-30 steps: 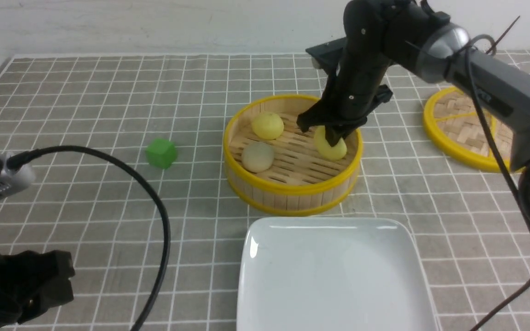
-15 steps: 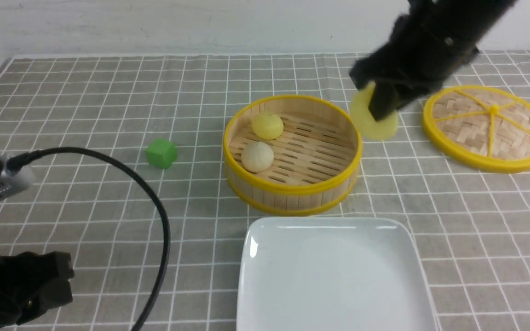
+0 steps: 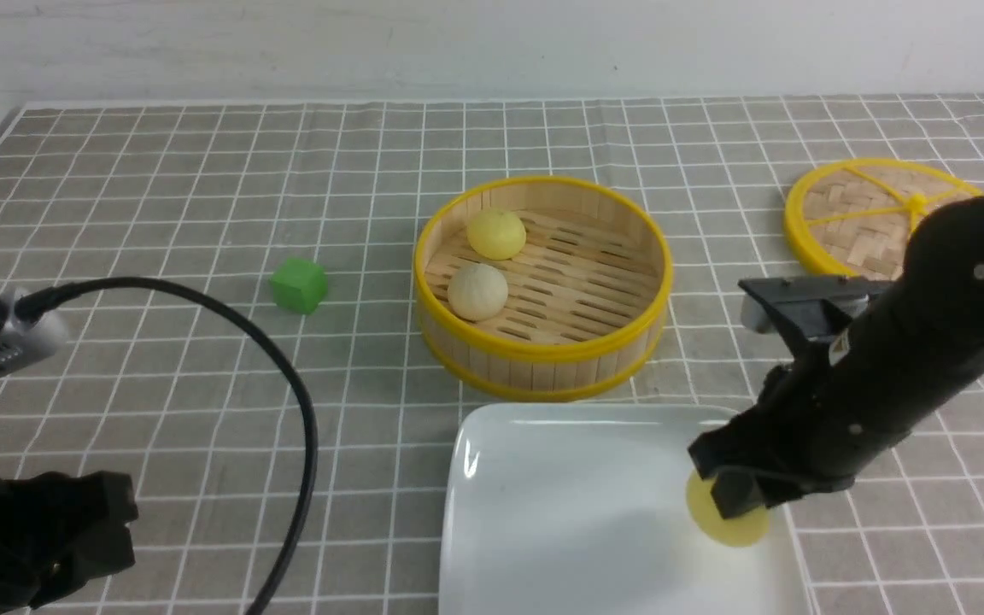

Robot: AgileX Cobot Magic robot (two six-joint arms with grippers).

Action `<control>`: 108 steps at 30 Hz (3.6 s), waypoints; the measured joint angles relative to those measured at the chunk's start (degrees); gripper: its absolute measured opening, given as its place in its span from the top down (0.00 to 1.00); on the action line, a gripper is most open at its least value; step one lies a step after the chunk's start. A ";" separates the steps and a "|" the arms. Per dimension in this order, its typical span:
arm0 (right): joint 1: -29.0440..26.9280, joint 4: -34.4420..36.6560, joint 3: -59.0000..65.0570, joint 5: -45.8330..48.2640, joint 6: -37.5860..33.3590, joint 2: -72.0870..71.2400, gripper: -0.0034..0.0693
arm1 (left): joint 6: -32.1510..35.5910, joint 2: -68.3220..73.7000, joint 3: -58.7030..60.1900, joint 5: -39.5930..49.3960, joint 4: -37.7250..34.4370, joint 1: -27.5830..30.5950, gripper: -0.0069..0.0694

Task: Put the steamed buns into the plate on the grey tablecloth.
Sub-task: 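Move the steamed bun from the bamboo steamer onto the white plate with the right gripper, then reach into the bamboo steamer and grasp a bun with the left gripper, then carry the bun from the bamboo steamer to the plate with the left gripper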

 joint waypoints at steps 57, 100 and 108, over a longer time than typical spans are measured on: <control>0.00 -20.13 29.80 3.52 1.37 -68.49 0.95 | 7.57 40.12 -38.83 1.98 -10.04 -13.42 0.83; 0.00 -20.68 29.80 1.85 1.37 -68.49 0.89 | -0.90 59.82 -67.19 4.57 7.73 -24.66 0.87; 0.00 -20.68 29.85 1.85 1.37 -68.49 0.88 | 3.05 53.29 -59.41 18.83 5.96 -31.18 0.87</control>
